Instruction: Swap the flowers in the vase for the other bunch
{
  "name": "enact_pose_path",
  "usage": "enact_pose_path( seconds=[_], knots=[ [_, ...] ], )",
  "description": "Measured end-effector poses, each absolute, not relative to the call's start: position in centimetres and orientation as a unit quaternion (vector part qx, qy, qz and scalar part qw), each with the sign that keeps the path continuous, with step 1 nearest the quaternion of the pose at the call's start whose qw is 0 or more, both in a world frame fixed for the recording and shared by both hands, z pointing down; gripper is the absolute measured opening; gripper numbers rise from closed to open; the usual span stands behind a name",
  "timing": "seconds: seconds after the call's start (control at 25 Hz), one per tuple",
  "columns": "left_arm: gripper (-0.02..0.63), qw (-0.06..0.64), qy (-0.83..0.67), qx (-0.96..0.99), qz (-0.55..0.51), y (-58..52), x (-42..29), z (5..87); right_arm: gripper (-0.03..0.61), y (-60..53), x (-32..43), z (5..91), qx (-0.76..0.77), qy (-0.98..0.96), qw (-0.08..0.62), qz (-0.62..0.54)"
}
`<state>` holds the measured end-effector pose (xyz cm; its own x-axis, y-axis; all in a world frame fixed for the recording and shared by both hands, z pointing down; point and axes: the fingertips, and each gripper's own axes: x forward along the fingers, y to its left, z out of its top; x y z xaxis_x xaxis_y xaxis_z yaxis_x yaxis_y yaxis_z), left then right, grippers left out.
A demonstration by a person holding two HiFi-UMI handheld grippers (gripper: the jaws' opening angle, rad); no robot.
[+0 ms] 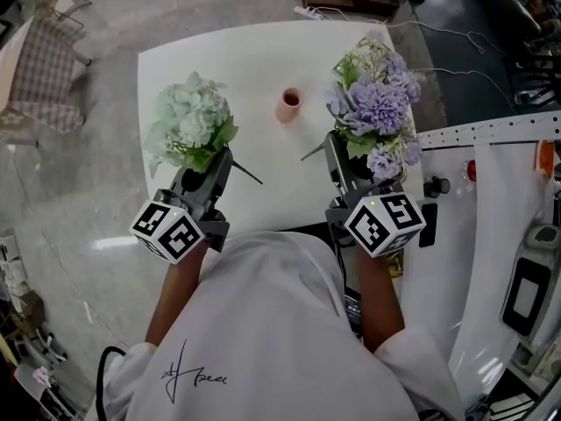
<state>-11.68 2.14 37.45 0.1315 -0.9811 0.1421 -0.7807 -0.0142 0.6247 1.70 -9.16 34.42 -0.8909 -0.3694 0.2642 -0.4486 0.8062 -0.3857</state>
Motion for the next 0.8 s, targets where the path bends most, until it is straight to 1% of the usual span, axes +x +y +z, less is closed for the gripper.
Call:
enact_pose_path(
  seconds=[0.32,0.64,0.8],
  knots=[
    [0.064,0.295,-0.634,0.697,-0.161,2.0,-11.4,37.7,0.023,-9.0,2.0,34.4,0.211,-0.946,0.090,0.230],
    [0.051,0.267,-0.641,0.698,-0.172,2.2,-11.7,36.7,0.023,-9.0,2.1,34.6,0.209,-0.945,0.091,0.235],
    [0.058,0.276,-0.636,0.696,-0.186,2.1,-12.0,36.7,0.023,-9.2,2.2,34.7,0.209,-0.945,0.089,0.237]
  ],
)
